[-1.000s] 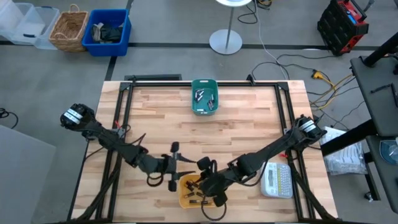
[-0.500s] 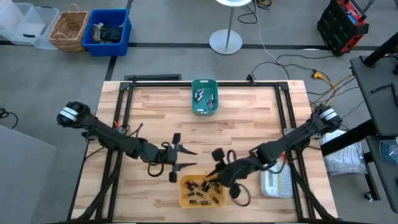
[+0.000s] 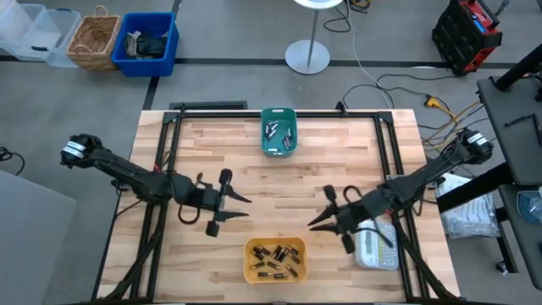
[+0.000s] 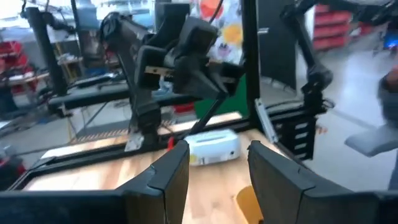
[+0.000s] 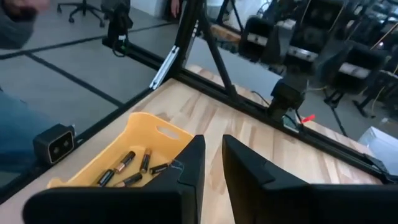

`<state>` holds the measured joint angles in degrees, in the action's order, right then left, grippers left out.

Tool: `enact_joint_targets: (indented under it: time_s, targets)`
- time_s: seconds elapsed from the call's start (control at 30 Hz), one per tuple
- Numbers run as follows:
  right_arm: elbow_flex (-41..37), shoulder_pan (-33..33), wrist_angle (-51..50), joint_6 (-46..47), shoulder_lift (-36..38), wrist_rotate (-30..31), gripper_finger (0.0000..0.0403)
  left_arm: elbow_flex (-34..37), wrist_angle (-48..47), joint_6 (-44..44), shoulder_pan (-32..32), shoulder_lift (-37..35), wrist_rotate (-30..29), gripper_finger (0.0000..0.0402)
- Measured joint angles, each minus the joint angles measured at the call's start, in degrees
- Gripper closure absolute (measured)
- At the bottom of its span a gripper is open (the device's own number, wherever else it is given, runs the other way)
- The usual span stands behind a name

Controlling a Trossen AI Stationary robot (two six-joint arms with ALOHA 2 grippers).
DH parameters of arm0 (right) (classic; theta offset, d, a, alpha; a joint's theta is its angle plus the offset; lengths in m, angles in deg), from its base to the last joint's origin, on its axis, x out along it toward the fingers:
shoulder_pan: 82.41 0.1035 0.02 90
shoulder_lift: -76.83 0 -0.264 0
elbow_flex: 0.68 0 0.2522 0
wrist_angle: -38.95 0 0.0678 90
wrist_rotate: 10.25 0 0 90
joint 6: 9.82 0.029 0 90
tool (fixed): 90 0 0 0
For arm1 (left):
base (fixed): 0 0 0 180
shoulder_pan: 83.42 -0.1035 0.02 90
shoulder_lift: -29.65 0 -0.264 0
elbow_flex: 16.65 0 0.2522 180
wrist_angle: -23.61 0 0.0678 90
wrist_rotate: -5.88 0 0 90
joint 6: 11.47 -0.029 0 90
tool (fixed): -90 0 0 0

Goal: Sort batteries
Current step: Return to Home Position

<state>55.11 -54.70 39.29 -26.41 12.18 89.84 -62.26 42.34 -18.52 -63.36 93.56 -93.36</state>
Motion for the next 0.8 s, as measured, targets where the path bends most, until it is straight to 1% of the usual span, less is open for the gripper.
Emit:
enact_joint_targets:
  time_s: [0.07,0.1,0.2,0.3,0.37,0.53,0.63,0.8]
  targets:
    - [-2.46,0.00,0.88,-0.05,2.66,0.00,0.0358,4.21,3.98,1.24,-2.29,-1.21,2.27,0.0257]
    - [-3.46,0.00,1.34,0.00,3.88,0.00,0.0359,6.16,4.79,2.39,-3.41,-1.89,2.36,0.0257]
    - [-6.12,0.00,1.42,0.12,7.29,0.00,0.0360,10.59,4.91,5.48,-5.57,-4.77,2.25,0.0257]
    - [-8.85,0.00,1.56,-0.24,10.88,0.00,0.0360,13.58,4.55,5.33,-5.47,-10.23,2.47,0.0257]
    - [-10.71,-0.20,2.08,-0.93,13.19,0.00,0.0363,15.08,0.79,4.73,-5.49,-15.66,2.60,0.0257]
    - [-16.11,-0.26,5.13,-1.25,19.59,0.00,0.0369,16.25,-11.55,3.74,-5.55,-29.90,2.29,0.0257]
    - [-19.05,-0.28,7.00,-1.35,22.69,-0.01,0.0370,16.45,-17.34,3.68,-5.55,-36.67,2.28,0.0257]
    - [-23.89,-0.27,9.42,-1.45,28.15,0.00,0.0370,17.49,-22.41,2.83,-5.55,-45.48,2.25,0.0257]
